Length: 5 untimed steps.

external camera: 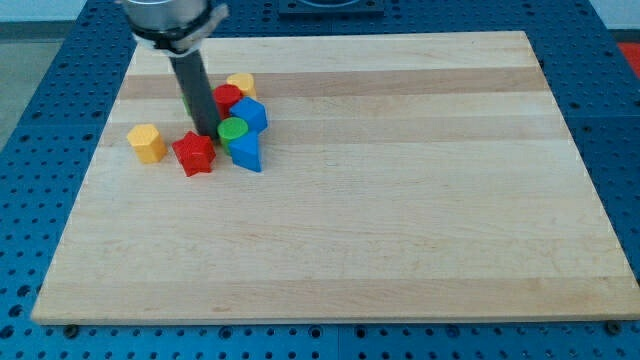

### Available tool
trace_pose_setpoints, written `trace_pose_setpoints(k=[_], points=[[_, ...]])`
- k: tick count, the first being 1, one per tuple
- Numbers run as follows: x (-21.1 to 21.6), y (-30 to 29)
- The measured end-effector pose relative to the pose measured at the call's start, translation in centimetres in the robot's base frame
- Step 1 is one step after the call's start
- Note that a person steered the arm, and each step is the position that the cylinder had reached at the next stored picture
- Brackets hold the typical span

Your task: Slide the line of blocks to the center

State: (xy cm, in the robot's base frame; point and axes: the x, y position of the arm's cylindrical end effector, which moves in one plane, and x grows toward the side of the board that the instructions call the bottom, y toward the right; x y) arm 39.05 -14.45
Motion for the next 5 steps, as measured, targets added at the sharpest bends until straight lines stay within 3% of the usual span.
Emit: trace_pose_setpoints(k=[3, 5], points=[[2.9, 10.6], [0.0, 19.2]])
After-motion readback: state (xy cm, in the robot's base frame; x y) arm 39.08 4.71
